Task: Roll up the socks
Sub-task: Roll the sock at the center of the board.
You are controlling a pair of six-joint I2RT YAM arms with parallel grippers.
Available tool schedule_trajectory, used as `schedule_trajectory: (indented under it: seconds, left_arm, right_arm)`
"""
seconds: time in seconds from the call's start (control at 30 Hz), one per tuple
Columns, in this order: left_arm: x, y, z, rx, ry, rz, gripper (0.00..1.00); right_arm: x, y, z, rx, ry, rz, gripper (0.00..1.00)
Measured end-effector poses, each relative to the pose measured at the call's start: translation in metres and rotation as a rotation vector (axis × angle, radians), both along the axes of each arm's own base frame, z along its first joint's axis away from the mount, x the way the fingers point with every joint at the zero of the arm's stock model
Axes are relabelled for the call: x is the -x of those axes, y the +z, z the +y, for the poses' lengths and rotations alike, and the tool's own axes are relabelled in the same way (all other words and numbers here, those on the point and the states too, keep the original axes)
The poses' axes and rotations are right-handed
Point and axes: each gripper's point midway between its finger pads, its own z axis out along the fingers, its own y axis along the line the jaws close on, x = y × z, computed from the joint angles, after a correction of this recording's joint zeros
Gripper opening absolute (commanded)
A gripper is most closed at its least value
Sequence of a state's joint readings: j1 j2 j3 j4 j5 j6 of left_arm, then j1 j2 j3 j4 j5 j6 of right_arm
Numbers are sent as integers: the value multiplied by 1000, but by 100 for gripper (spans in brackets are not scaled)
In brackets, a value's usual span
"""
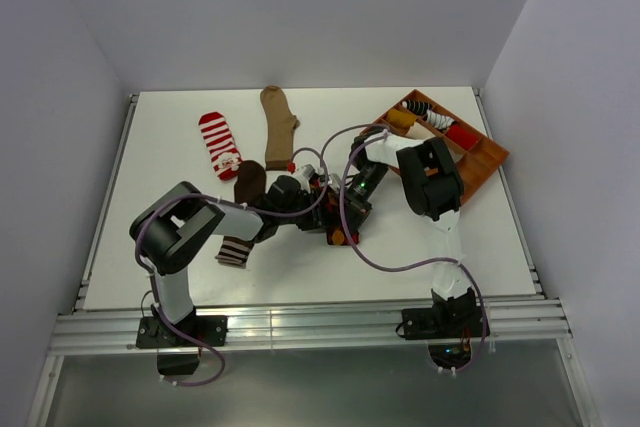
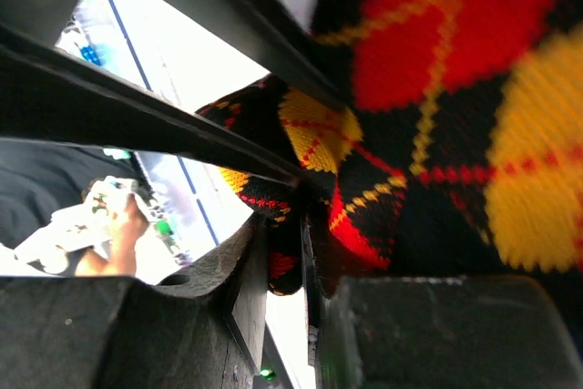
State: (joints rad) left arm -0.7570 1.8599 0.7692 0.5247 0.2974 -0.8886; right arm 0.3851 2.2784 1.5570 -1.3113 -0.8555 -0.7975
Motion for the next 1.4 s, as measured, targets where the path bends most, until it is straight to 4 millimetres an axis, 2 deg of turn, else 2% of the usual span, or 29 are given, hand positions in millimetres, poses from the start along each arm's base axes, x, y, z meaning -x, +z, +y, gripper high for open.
schedule_trajectory:
  seconds: [0.37,0.57,0.8,1.03,1.27,1.4]
  left_arm:
    - [3,0,4,-5,3,-5,35]
    - [7,4,7,-11,-20,-37,39]
    - [12,9,5,-2,-84,-82,48]
    - [21,16,1,32,-162,-118,51]
    - [28,22,-3,65,-223,-142,49]
    - [31,14,-2,54,-236,-130,47]
  right_arm:
    - [-2,-4,-3,96,-57,30,18]
    - [-3,-5,-2,124,-76,39,18]
    - [-3,-5,-2,140,-84,44,18]
    - [-2,-5,-1,147,-87,47,18]
    - [-2,-5,-1,149,-85,47,18]
    - [-2,-5,-1,152,-87,48,18]
